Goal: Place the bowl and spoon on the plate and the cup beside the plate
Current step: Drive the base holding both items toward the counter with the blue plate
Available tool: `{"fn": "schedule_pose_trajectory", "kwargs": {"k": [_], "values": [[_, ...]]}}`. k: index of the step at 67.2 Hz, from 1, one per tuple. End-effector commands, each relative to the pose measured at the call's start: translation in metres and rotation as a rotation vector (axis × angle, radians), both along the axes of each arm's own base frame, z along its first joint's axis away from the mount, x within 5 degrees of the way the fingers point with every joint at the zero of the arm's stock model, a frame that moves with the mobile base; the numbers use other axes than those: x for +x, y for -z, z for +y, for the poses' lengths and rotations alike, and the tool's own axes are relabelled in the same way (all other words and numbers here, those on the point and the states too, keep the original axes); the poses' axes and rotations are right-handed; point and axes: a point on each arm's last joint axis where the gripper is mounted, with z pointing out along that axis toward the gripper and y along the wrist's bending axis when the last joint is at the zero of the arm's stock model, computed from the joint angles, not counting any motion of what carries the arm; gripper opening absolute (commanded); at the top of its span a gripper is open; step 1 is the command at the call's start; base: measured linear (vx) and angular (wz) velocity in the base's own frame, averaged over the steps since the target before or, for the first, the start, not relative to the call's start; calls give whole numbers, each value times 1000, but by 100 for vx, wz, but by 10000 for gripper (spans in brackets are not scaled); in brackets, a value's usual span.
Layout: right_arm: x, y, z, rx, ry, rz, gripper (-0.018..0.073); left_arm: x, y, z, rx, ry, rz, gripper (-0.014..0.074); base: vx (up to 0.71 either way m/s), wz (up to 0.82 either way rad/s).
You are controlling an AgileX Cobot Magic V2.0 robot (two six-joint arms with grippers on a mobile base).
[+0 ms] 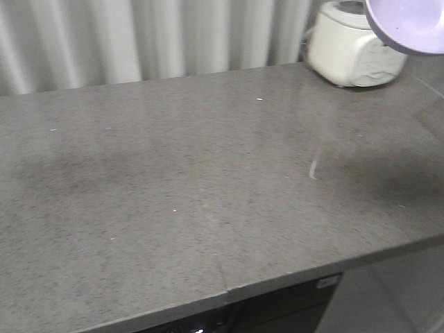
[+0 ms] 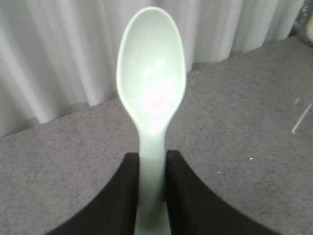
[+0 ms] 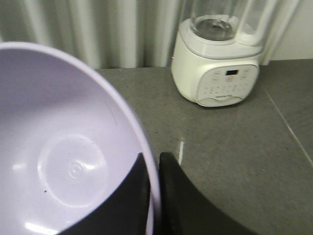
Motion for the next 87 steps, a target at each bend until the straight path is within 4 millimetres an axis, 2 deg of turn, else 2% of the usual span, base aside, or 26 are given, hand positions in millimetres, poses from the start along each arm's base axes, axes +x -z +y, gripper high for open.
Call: {"fn": "schedule_pose_trajectory", "kwargs": {"k": [1,87], "values": [[-10,-21,0,-1,12,-134,-6,-11,-22,-1,-24,4,-120,-6,-4,-53],[-10,-21,0,-1,12,-134,-6,-11,-22,-1,-24,4,-120,-6,-4,-46]]}}
